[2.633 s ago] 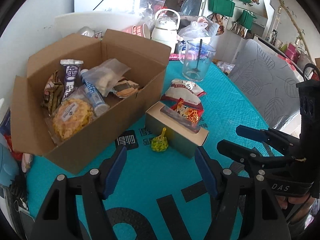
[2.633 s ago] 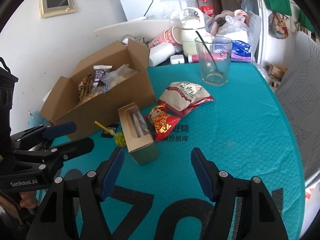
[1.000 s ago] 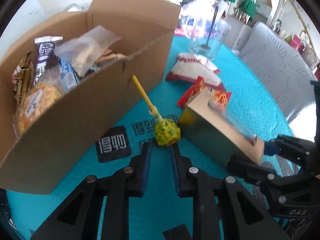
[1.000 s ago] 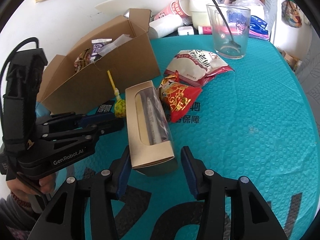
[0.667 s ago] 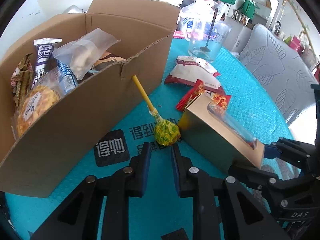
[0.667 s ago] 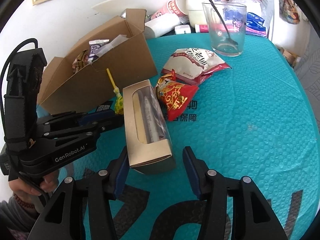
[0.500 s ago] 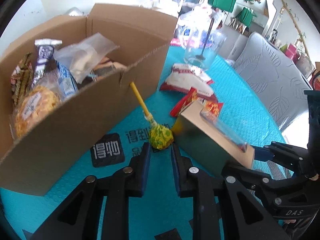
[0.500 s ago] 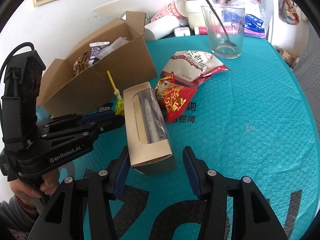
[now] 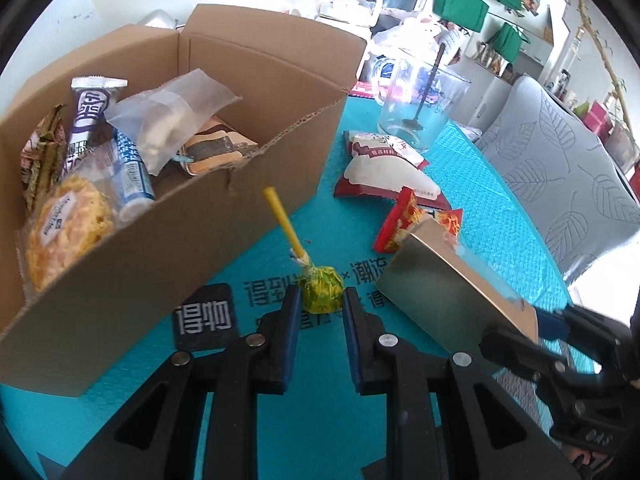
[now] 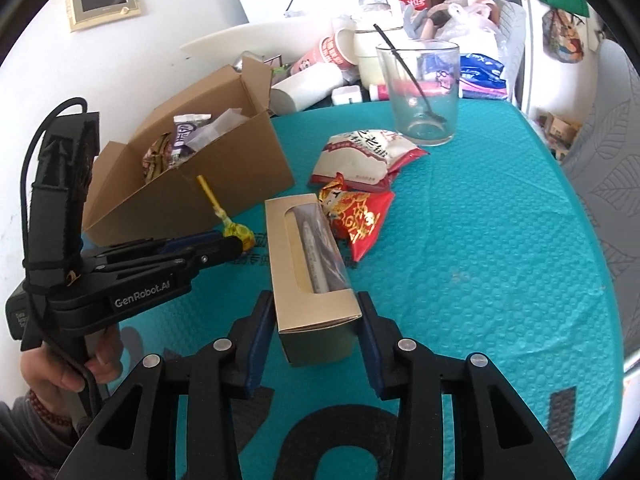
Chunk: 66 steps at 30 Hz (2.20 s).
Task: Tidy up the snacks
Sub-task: 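Close the left gripper on the lollipop while the right lifts the windowed box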
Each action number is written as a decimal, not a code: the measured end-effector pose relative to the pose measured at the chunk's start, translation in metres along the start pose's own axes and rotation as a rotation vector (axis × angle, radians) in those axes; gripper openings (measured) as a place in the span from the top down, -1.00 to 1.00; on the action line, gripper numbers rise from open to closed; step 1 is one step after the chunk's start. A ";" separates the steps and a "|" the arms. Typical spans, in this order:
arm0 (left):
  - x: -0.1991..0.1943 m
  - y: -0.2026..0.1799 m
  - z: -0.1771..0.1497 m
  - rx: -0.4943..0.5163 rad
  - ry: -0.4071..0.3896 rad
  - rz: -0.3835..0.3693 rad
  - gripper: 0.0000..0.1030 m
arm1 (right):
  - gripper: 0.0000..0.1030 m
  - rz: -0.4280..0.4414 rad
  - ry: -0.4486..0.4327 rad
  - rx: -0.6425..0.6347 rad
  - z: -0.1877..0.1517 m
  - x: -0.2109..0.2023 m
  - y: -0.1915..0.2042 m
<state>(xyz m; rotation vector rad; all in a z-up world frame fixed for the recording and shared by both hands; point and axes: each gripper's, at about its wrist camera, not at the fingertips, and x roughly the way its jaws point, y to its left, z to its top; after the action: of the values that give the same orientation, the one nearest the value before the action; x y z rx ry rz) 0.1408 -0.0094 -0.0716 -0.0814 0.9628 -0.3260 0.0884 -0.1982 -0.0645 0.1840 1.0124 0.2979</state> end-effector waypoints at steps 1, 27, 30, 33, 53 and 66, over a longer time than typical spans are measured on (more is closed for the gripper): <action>0.002 -0.001 0.000 -0.010 -0.001 -0.001 0.57 | 0.24 0.001 0.001 0.004 -0.001 -0.001 -0.002; 0.010 -0.014 -0.002 0.001 -0.066 0.024 0.54 | 0.26 0.003 -0.002 0.033 -0.009 -0.007 -0.018; 0.006 -0.021 -0.006 0.033 -0.054 0.006 0.54 | 0.28 0.008 -0.002 0.030 -0.011 -0.009 -0.017; 0.001 -0.025 -0.011 0.055 -0.041 -0.005 0.55 | 0.28 0.001 -0.004 0.028 -0.014 -0.012 -0.015; -0.039 -0.059 -0.076 0.115 0.106 -0.070 0.54 | 0.27 -0.017 0.016 -0.048 -0.071 -0.065 -0.011; -0.028 -0.064 -0.076 0.155 0.083 -0.063 0.54 | 0.09 -0.008 0.032 -0.029 -0.065 -0.046 -0.013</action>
<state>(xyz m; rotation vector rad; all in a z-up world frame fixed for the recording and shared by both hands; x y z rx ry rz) 0.0491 -0.0558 -0.0796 0.0436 1.0155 -0.4634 0.0123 -0.2250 -0.0645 0.1497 1.0397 0.3086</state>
